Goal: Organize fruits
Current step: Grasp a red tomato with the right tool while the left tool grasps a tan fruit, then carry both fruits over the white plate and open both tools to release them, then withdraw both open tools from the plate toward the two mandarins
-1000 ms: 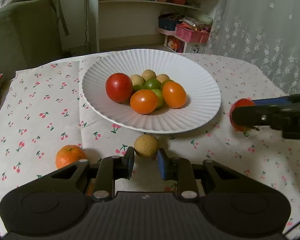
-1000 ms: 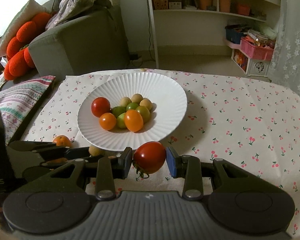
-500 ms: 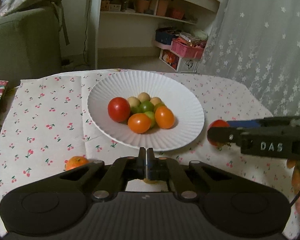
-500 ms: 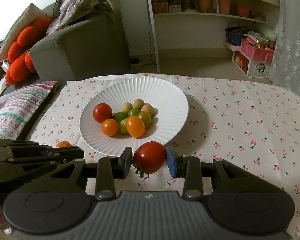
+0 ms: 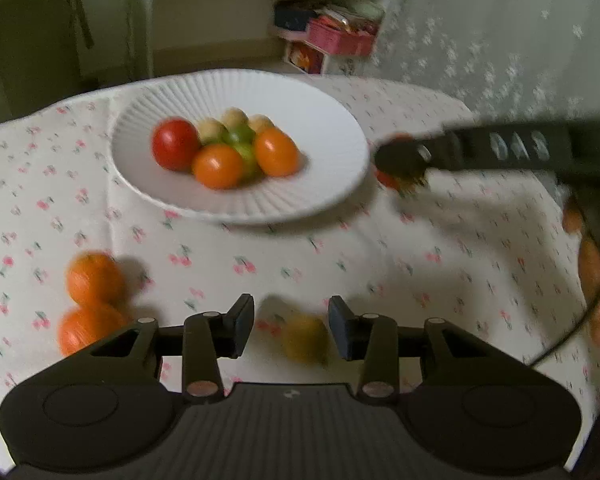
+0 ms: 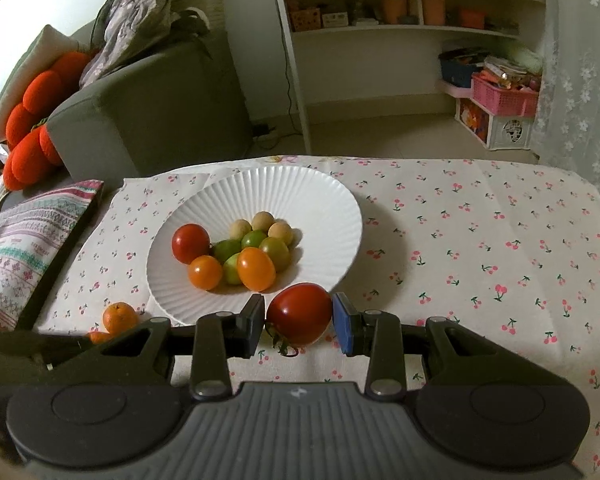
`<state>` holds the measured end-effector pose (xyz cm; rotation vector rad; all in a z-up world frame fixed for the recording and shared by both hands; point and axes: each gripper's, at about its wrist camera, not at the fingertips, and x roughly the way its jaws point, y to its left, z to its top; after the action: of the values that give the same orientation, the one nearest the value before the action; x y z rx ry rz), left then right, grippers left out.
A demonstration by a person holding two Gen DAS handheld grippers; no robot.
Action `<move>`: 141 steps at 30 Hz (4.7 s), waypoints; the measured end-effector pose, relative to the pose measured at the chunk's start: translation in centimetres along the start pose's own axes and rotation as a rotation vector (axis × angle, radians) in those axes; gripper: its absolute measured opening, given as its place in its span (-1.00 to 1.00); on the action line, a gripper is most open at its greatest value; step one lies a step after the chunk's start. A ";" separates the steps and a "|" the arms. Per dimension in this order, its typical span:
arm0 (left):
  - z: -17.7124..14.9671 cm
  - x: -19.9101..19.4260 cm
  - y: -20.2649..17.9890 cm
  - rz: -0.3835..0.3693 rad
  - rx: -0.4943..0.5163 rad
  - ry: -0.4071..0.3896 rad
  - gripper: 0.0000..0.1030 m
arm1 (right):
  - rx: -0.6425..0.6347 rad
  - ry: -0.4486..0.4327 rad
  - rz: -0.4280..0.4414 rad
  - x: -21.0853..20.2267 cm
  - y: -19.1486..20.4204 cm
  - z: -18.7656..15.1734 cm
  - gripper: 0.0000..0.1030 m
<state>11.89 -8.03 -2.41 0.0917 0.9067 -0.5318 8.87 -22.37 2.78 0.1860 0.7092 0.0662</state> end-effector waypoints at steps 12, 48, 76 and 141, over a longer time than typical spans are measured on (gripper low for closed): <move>0.7 0.1 0.9 -0.001 -0.053 -0.061 -0.44 | -0.003 -0.006 0.001 0.2 0.1 0.1 -0.35; 10.6 3.3 8.2 0.081 -0.222 -0.219 -0.44 | 0.116 0.011 -0.020 7.8 -1.5 4.6 -0.35; 9.9 0.1 8.6 0.123 -0.268 -0.211 -0.14 | 0.098 -0.070 0.005 5.6 0.1 6.3 -0.21; -2.7 -5.2 8.0 0.245 -0.224 -0.090 0.90 | 0.148 0.207 0.173 1.2 8.1 -1.5 0.62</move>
<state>11.11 1.81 -1.23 -0.0243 0.8472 -0.2028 8.88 -14.08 2.46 0.3856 0.9037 0.2003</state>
